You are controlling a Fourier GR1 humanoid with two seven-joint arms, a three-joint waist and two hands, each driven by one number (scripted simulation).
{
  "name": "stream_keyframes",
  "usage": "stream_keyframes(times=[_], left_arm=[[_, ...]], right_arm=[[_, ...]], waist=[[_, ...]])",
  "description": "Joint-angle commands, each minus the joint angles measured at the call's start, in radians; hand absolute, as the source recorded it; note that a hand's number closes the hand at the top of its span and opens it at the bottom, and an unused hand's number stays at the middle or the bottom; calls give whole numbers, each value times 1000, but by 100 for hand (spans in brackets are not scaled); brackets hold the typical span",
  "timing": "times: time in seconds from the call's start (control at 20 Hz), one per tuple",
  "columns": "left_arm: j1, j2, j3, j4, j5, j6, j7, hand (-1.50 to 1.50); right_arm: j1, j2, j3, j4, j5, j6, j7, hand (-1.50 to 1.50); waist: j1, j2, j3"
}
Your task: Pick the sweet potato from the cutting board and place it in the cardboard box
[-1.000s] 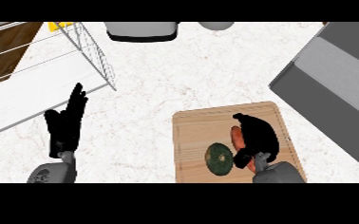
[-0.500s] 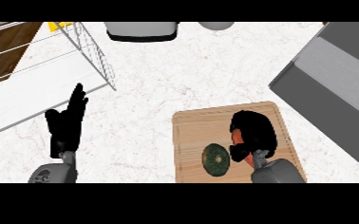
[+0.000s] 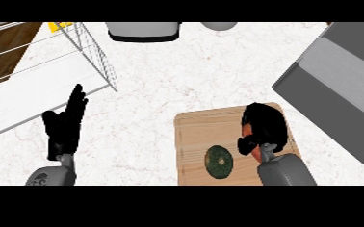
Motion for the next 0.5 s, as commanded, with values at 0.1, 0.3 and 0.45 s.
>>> stream_keyframes(times=[0.1, 0.3, 0.45], left_arm=[[-7, -30, -21, -9, -36, 38, 20, 0], [0, -13, 8, 37, -6, -2, -45, 0], [-23, -7, 33, 57, 3, 9, -24, 0]], right_arm=[[-75, -46, -43, -100, 11, 65, -4, 150], [-32, 6, 58, -293, 92, 74, 92, 150], [-16, -25, 60, -488, 98, 133, 127, 150]], waist=[[-2, -1, 0], [-4, -2, -1], [-13, -3, -1]])
